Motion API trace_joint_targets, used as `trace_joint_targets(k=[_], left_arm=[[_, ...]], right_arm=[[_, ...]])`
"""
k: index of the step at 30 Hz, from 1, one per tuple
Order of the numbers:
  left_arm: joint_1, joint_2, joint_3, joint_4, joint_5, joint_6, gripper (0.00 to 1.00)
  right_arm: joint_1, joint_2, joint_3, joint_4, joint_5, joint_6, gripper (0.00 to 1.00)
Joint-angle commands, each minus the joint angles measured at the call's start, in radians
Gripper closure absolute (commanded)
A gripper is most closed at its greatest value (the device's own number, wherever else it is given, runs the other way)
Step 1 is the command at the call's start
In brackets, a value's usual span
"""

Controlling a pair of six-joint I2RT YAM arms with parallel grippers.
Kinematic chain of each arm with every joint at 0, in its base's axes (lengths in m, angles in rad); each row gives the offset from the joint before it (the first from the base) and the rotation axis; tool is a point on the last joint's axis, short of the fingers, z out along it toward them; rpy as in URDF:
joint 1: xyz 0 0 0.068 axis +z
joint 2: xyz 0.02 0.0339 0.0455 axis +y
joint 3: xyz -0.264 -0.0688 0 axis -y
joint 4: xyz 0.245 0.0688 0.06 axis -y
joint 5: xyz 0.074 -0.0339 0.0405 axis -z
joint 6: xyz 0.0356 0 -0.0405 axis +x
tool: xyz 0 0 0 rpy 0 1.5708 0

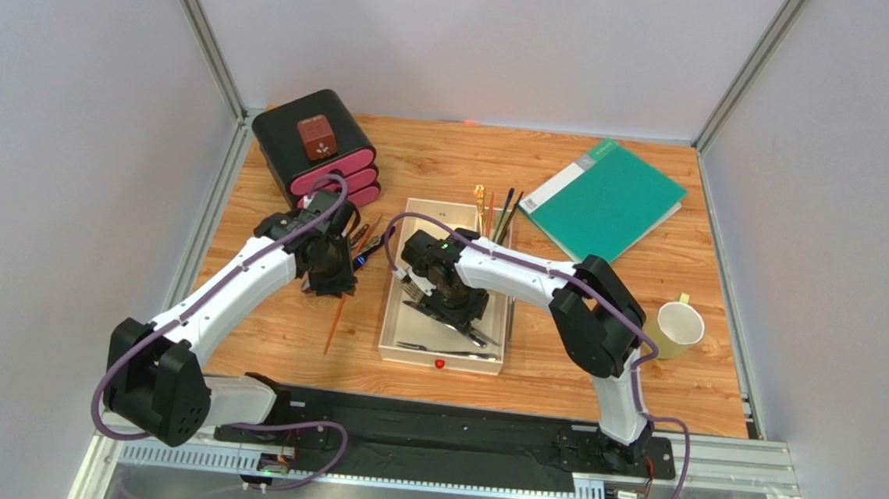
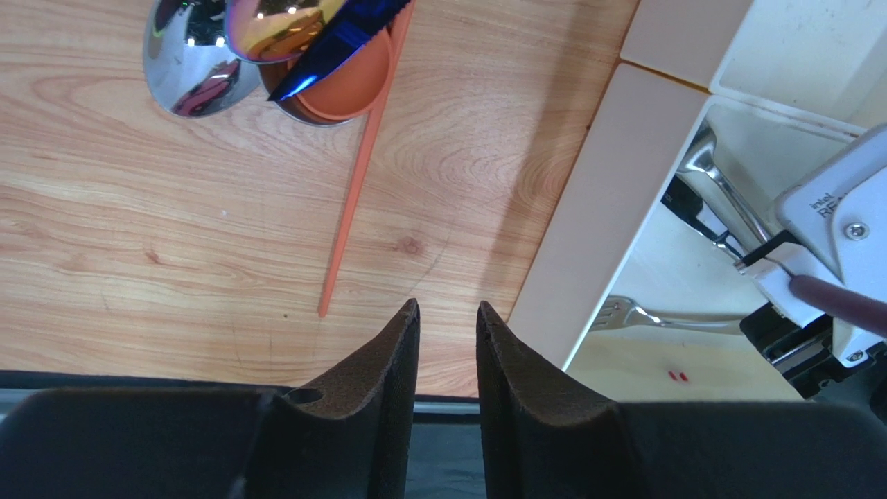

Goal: Sort the eating utensils into containers
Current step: Place the knife in the storage box.

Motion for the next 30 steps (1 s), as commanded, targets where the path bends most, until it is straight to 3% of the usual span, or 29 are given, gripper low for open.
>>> trace_joint_targets(k=[1, 6, 13, 14, 16, 22, 26, 30], left_arm=[[0.006, 0.003, 0.066, -0.002, -0.069, 0.000, 0.66], [0.061, 0.095, 0.168, 0.021, -0.078, 0.047, 0.64], [0.161, 0.362, 0.348, -0.012, -0.086, 0.176, 0.62], [0.188, 0.380, 0.360, -0.015, -0.083, 0.196, 0.62], [0.219, 0.435, 0.393, -0.016, -0.070, 0.216, 0.51], [0.276, 0.563, 0.518, -0.033, -0.055, 0.346, 0.50], [0.278, 0.653, 0.627, -0.085, -0.066, 0.394, 0.51], [0.276, 0.681, 0.620, -0.085, -0.052, 0.403, 0.52]], right_arm=[[-0.007, -0.073, 0.001, -0.035, 0.065, 0.093, 0.56], [-0.048, -0.188, 0.117, -0.104, -0.017, 0.208, 0.57], [-0.132, -0.335, 0.269, -0.096, -0.027, 0.327, 0.50], [-0.149, -0.355, 0.266, -0.095, -0.029, 0.349, 0.44], [-0.224, -0.406, 0.228, -0.081, -0.097, 0.398, 0.43], [-0.413, -0.567, 0.024, 0.020, -0.204, 0.463, 0.41], [-0.458, -0.599, -0.024, 0.031, -0.190, 0.443, 0.40], [-0.465, -0.599, -0.027, 0.026, -0.181, 0.438, 0.40]])
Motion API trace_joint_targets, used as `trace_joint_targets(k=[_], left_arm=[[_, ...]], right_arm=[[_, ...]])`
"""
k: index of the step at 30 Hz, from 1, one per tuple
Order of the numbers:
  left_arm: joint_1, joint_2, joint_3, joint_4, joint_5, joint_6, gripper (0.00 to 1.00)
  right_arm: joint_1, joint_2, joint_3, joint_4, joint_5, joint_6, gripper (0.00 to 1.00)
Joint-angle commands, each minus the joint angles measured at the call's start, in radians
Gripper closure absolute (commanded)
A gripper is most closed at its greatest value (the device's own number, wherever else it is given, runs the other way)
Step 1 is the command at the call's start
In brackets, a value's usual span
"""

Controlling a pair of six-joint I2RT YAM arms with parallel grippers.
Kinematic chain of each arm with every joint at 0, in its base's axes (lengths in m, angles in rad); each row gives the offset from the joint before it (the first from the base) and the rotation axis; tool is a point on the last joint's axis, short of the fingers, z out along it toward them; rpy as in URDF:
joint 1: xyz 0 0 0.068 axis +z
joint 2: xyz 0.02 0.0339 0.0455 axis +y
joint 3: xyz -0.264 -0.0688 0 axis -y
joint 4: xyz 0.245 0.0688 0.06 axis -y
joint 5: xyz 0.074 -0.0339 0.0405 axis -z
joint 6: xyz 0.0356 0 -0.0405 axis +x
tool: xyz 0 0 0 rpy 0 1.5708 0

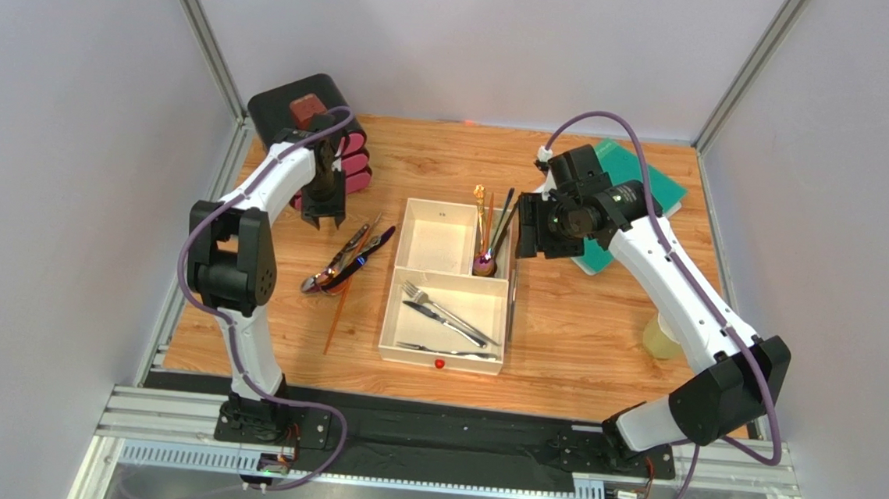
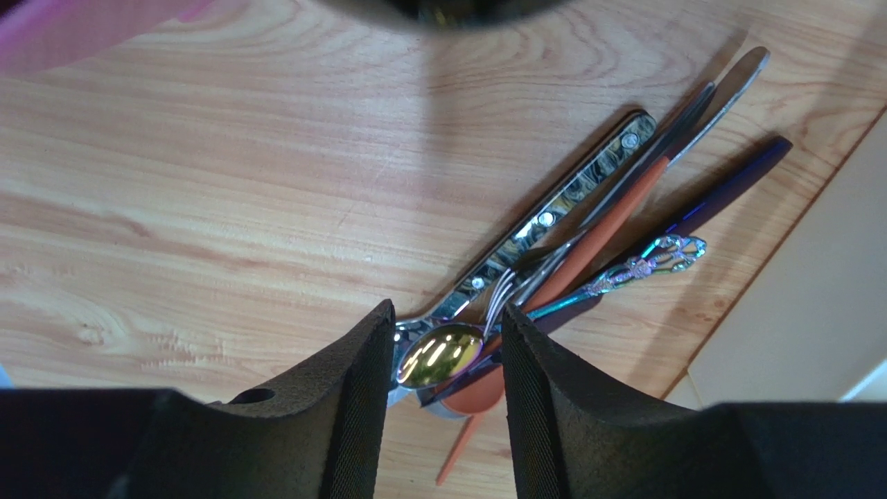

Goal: Sort the eating utensils into containers
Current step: Pick up the spoon from the center of the board.

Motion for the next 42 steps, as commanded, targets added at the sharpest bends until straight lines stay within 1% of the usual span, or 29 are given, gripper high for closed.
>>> trace_joint_targets(k=[1, 4, 6, 11, 22, 26, 31, 33, 38, 42], left_arm=[[0.011, 0.028, 0.002, -0.026, 0.027, 0.055, 0.53], [0.010, 0.016, -0.042, -0.018, 0.070, 0.040, 0.57], [0.007, -0.013, -0.097, 0.001, 0.090, 0.035, 0.57], [-0.001, -0.061, -0.206, 0.044, 0.085, 0.023, 0.57], [-0.007, -0.059, -0.249, 0.025, 0.031, 0.053, 0.57], [-0.022, -0.135, -0.288, 0.043, 0.004, 0.044, 0.57], [-0.027, -0.264, -0.398, 0.150, -0.007, 0.003, 0.57], [-0.028, -0.312, -0.417, 0.170, -0.015, -0.002, 0.57], [-0.032, -0.373, -0.450, 0.222, -0.042, 0.018, 0.57], [-0.032, -0.397, -0.450, 0.232, -0.032, 0.041, 0.57]], right_arm=[[-0.005, -0.042, 0.000, 0.055, -0.025, 0.011, 0.41], [-0.003, -0.036, -0.007, 0.065, -0.037, 0.023, 0.41], [-0.005, -0.025, -0.012, 0.068, -0.045, 0.026, 0.41], [-0.005, -0.010, -0.015, 0.083, -0.071, 0.033, 0.42], [-0.006, 0.027, -0.019, 0.112, -0.131, 0.044, 0.43], [-0.005, 0.030, -0.036, 0.123, -0.134, 0.049, 0.43], [-0.005, 0.049, -0.043, 0.134, -0.151, 0.052, 0.43], [-0.005, 0.056, -0.038, 0.135, -0.157, 0.052, 0.43], [-0.005, 0.088, -0.027, 0.140, -0.182, 0.049, 0.43], [-0.005, 0.108, -0.015, 0.141, -0.197, 0.046, 0.44]])
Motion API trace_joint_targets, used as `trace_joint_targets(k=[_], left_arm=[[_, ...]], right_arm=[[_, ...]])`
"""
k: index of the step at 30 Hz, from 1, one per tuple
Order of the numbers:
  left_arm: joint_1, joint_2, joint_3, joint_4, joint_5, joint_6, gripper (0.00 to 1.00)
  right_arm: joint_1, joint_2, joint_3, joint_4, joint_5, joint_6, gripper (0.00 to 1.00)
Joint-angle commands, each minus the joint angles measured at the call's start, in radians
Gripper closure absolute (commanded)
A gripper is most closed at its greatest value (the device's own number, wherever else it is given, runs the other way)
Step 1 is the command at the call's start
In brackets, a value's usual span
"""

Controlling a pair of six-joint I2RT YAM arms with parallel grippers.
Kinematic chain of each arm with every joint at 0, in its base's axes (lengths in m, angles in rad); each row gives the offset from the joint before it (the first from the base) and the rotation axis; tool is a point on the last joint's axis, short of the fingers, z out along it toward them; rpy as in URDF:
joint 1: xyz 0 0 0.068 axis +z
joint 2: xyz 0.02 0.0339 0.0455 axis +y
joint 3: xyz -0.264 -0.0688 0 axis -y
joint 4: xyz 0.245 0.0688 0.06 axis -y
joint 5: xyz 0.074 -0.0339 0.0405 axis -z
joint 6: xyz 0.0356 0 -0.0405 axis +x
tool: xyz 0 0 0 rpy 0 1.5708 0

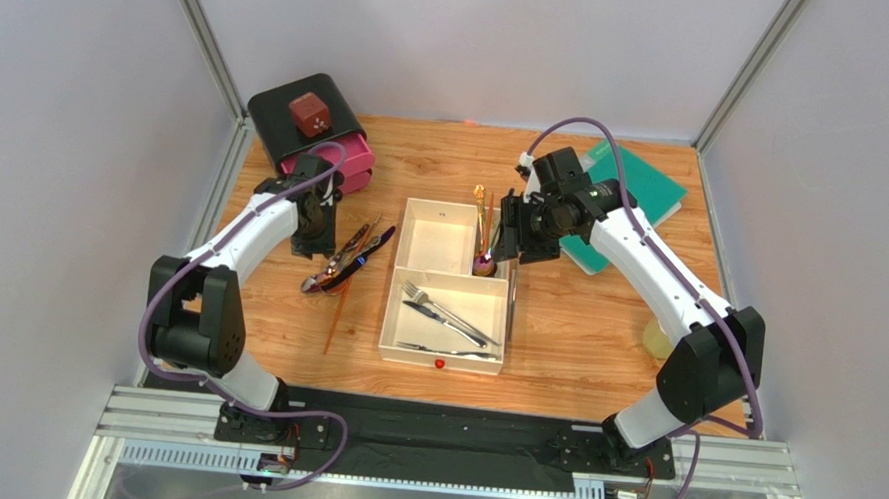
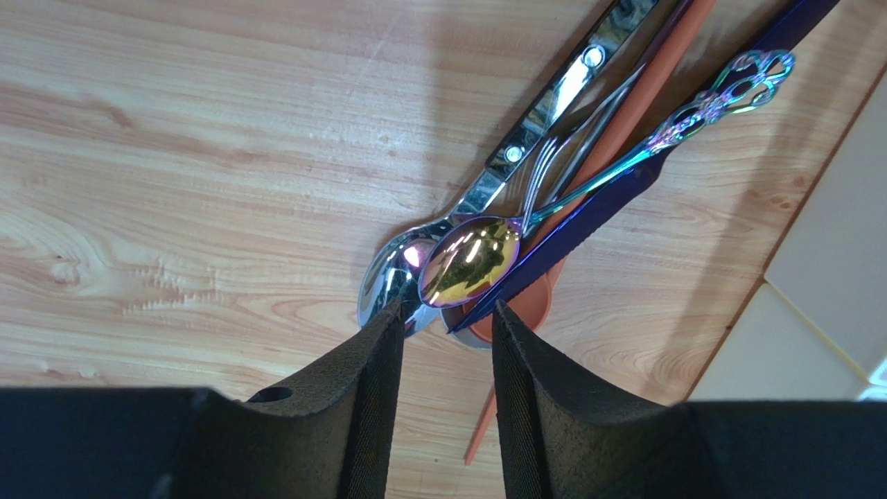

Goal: Sort the eating utensils into containers
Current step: Pick up the spoon from the center of the board.

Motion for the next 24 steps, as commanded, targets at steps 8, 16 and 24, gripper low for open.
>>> trace_joint_targets(k=[8, 16, 24], left_arm=[[-0.045, -0.064, -0.010, 0.028, 0.035, 0.042, 0.59], [-0.060, 0.031, 0.010, -0.026, 0.119, -0.001, 0.59], [-0.059, 0.159, 0.096, -0.024, 0.104, 0.008, 0.59]], right_arm=[[-0.004, 0.028, 0.019, 0.036, -0.039, 0.003, 0.44], [-0.004, 0.056, 0.017, 0.053, -0.082, 0.017, 0.45], [-0.004, 0.083, 0.056, 0.031, -0.090, 0.007, 0.45]])
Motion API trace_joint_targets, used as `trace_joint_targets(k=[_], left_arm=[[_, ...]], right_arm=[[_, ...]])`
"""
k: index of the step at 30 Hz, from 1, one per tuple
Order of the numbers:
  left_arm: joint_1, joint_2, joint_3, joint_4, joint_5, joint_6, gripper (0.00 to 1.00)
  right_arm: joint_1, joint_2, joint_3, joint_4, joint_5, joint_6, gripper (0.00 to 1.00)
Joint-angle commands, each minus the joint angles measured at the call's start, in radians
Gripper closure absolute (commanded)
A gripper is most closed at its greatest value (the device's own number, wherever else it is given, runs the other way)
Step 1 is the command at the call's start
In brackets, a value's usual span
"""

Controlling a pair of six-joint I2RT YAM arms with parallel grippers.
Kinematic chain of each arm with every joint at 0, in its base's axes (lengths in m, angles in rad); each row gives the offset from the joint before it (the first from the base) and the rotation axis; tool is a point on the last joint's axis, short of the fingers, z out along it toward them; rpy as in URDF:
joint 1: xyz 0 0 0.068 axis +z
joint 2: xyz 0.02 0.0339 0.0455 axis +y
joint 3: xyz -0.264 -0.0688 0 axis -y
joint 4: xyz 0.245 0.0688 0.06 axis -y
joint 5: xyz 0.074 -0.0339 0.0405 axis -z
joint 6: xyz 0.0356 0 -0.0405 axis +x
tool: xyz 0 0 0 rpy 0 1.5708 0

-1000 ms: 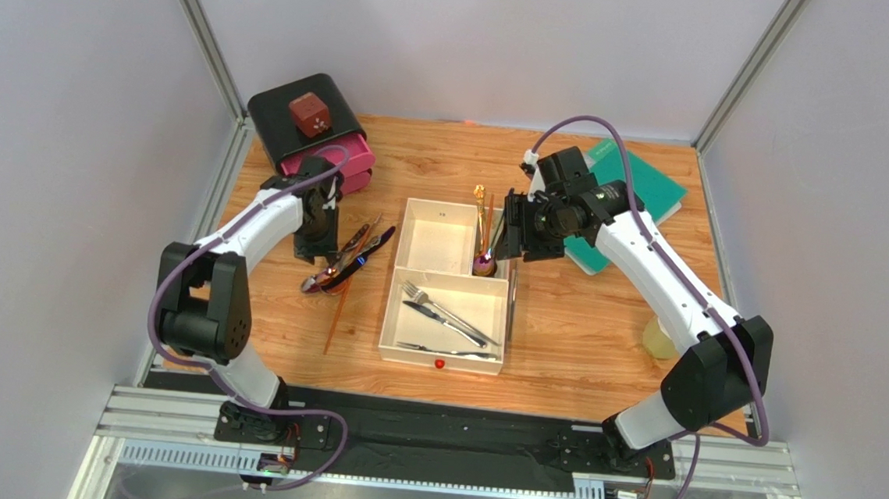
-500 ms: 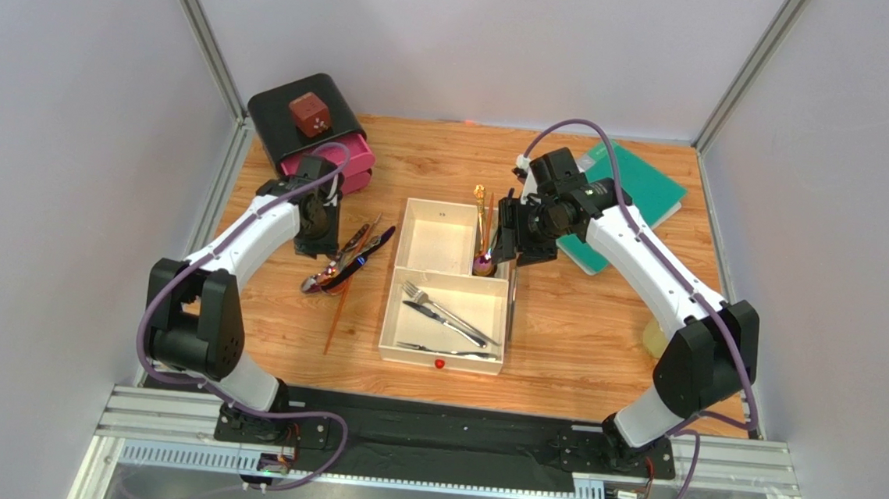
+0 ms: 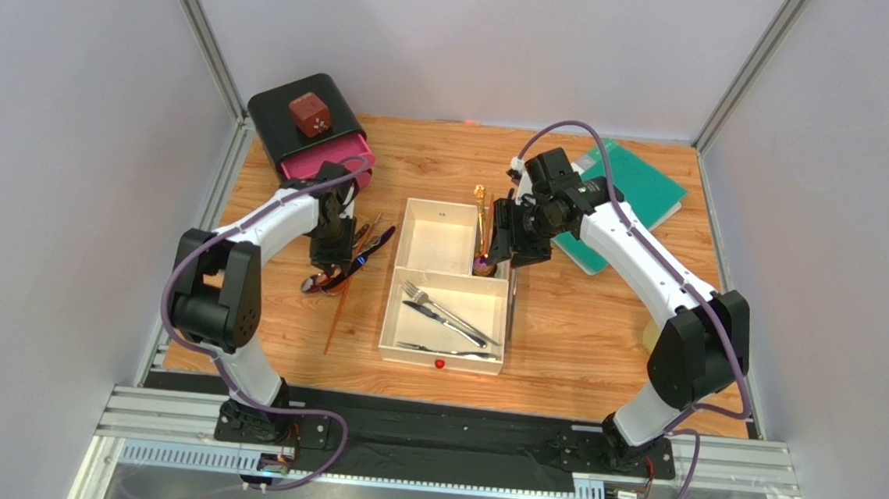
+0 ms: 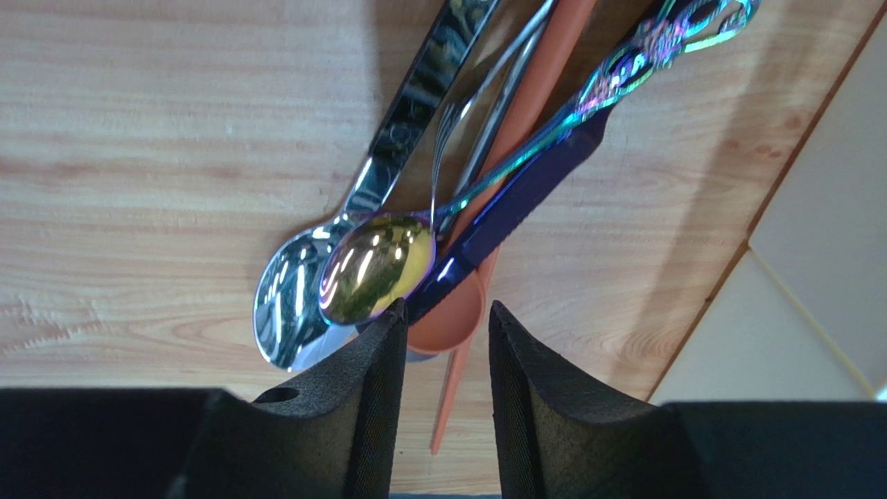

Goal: Sort the eating utensils into containers
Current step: Pick up the spoon from the center of the board.

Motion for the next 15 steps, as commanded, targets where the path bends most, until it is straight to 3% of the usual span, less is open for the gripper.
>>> trace_joint_targets(k=[1, 8, 15], left_arm=[[0.002, 0.051, 0.110, -0.006, -0.005, 0.004, 0.59], [0.011, 0.142, 0.203, -0.024, -0.037, 0.028, 0.59], [0.011, 0.091, 0.234, -0.031, -0.057, 0.053, 0.59]], right_arm=[[-0.004, 0.018, 0.054, 0.008, -0.028, 0.002, 0.45], [-0.005, 0.016, 0.045, -0.001, -0.019, 0.000, 0.46], [-0.007, 0.018, 0.040, 0.000, -0.014, 0.006, 0.46]])
